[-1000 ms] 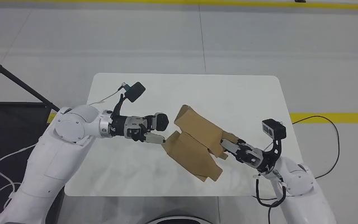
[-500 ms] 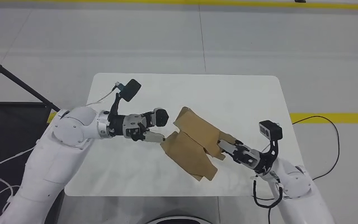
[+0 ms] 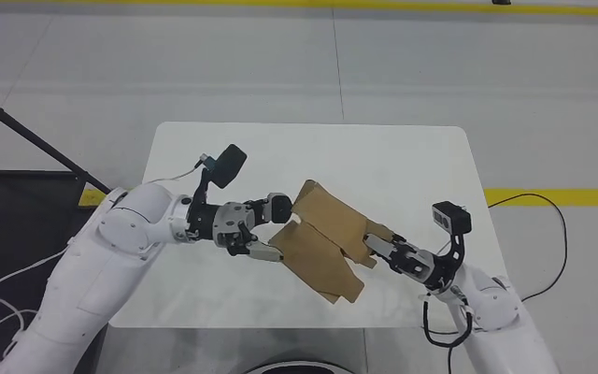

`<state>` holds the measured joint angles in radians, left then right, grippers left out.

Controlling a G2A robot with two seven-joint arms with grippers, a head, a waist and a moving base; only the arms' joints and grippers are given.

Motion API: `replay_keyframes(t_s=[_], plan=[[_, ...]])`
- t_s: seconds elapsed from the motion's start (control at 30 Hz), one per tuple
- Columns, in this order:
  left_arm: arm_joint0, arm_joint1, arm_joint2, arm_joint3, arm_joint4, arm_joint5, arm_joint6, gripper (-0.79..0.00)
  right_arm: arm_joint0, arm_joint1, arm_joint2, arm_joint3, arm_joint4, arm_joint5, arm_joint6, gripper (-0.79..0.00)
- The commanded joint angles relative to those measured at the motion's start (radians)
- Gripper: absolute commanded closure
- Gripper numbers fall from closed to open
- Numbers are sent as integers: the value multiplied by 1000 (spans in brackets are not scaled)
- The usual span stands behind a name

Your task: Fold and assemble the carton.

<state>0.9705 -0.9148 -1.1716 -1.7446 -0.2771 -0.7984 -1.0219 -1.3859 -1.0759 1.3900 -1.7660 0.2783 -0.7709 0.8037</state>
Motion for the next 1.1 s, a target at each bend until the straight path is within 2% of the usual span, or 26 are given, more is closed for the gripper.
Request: replay_keyframes(t_s=[0.0, 0.23, 0.63, 0.87, 1.07], plan=[[-3, 5, 8, 5, -8, 4, -4, -785, -1, 1, 2, -1, -1, -1, -2, 0], [-2, 19, 22, 21, -30, 2, -1, -785, -6, 3, 6, -3, -6, -2, -17, 0], [-26, 54, 85, -14, 9, -31, 32, -785, -4, 7, 3, -5, -12, 3, -32, 0], [-25, 76, 50, 16, 23, -91, 91, -785, -5, 9, 8, -10, -16, 6, -43, 0], [-8, 91, 67, -23, 19, -112, 112, -785, -4, 10, 3, -17, -17, 7, -51, 0]])
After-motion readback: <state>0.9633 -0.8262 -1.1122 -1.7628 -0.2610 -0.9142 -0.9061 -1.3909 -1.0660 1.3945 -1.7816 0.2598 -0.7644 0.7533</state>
